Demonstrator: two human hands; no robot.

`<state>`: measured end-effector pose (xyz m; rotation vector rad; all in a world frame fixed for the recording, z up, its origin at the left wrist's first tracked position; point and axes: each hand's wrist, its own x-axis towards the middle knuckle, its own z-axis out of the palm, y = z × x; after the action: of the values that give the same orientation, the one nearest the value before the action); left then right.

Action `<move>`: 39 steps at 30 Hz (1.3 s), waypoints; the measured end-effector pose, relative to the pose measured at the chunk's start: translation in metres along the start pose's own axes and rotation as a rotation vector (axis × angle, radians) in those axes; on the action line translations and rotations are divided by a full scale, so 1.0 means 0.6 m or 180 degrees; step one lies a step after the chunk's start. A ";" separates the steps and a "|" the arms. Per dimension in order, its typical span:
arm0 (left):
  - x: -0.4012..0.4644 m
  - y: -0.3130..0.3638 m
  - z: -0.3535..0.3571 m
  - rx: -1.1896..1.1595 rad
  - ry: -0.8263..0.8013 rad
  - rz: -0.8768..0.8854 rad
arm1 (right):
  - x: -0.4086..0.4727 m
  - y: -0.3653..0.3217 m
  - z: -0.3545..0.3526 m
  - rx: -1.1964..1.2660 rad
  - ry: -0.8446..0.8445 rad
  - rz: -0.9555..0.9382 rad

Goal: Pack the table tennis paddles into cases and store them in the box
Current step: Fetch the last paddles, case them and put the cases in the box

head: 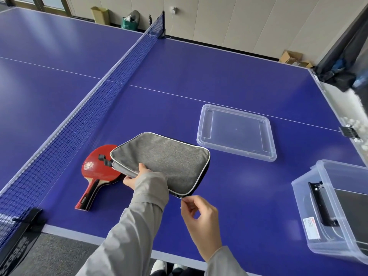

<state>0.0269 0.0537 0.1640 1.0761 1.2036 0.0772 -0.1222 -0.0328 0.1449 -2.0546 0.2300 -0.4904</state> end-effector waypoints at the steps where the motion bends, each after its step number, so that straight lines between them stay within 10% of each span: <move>1: -0.003 0.002 0.000 0.0016 0.0031 -0.0027 | 0.002 0.000 0.003 0.0003 0.0016 0.0008; 7: 0.011 0.005 -0.014 0.0034 -0.0226 0.0248 | 0.009 0.005 -0.002 0.0297 -0.0338 0.0332; 13: 0.057 0.013 -0.046 0.0284 -0.1558 0.0605 | 0.077 0.054 -0.097 0.1346 0.0568 0.1546; 19: 0.052 -0.018 -0.049 0.0651 -0.2603 0.0263 | 0.116 0.051 -0.132 0.2418 -0.1182 0.2328; 22: 0.039 -0.034 -0.033 0.0826 -0.2534 0.0390 | 0.109 0.040 -0.131 0.2871 -0.1185 0.2404; 28: -0.014 -0.078 -0.018 0.2772 -0.2082 0.1763 | 0.082 0.033 -0.113 0.1875 -0.0451 0.1792; 32: -0.091 -0.131 -0.045 0.2208 -0.3443 0.1090 | 0.047 0.027 -0.091 0.1013 -0.0403 0.1361; 39: -0.066 -0.126 -0.070 0.2067 -0.3365 0.1043 | 0.023 0.061 -0.099 0.0790 -0.0280 0.1393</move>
<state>-0.0580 0.0172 0.1410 1.5659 0.0623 -0.6025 -0.1340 -0.1030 0.1436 -1.7134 0.5246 -0.1484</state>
